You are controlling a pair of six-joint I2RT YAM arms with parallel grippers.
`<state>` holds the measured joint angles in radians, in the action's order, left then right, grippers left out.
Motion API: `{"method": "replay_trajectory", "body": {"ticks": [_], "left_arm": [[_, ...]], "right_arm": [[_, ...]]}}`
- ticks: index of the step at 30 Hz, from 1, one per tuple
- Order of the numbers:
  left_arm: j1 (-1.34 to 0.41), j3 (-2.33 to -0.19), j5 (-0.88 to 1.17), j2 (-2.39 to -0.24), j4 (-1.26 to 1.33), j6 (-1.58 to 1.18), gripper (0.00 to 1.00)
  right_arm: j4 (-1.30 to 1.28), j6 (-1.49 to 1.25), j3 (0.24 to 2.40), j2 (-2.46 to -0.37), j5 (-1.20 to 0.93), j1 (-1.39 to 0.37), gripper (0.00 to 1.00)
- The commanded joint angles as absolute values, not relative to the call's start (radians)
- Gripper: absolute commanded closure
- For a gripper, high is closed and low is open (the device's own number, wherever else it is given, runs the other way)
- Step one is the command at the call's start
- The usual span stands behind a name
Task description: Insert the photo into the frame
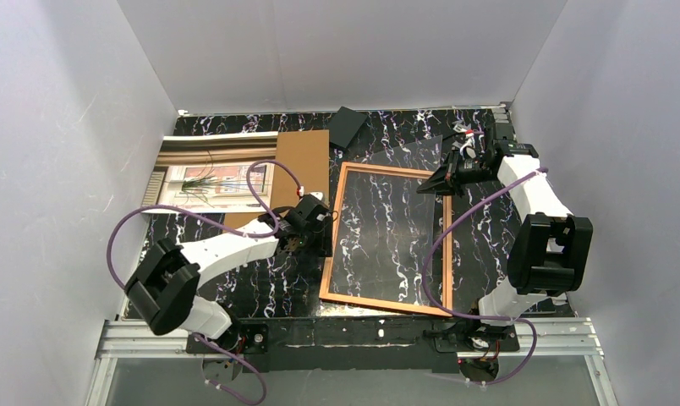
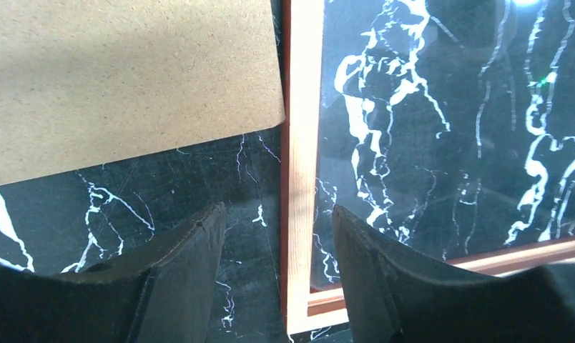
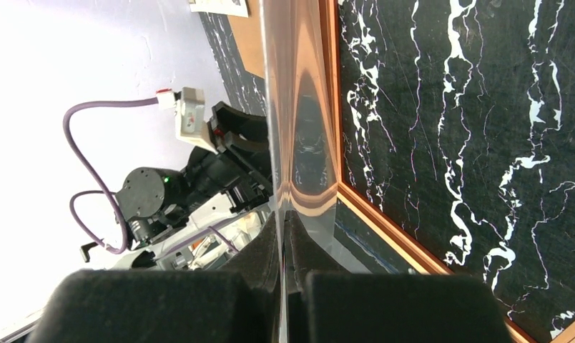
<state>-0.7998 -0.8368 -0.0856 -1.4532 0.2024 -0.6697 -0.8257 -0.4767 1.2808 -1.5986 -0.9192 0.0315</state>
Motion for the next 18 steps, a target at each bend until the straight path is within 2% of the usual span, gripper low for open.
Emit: {"method": "replay_trajectory", "body": {"ticks": [1,8,18], "left_arm": [[-0.791,-0.812,-0.125,-1.367,0.103,-0.667,0.46],[-0.785,-0.81,-0.113,-1.391,0.099,-0.67,0.48],[-0.785,-0.796,-0.102,-1.462,0.14,-0.699,0.53]], "right_arm": [[-0.769,-0.513,1.272,-1.561,-0.963,0.035,0.99],[-0.805,-0.478,1.285,-1.58,-0.909,0.035,0.99],[-0.682,-0.531,1.104,-1.493,-0.899,0.035,0.99]]}}
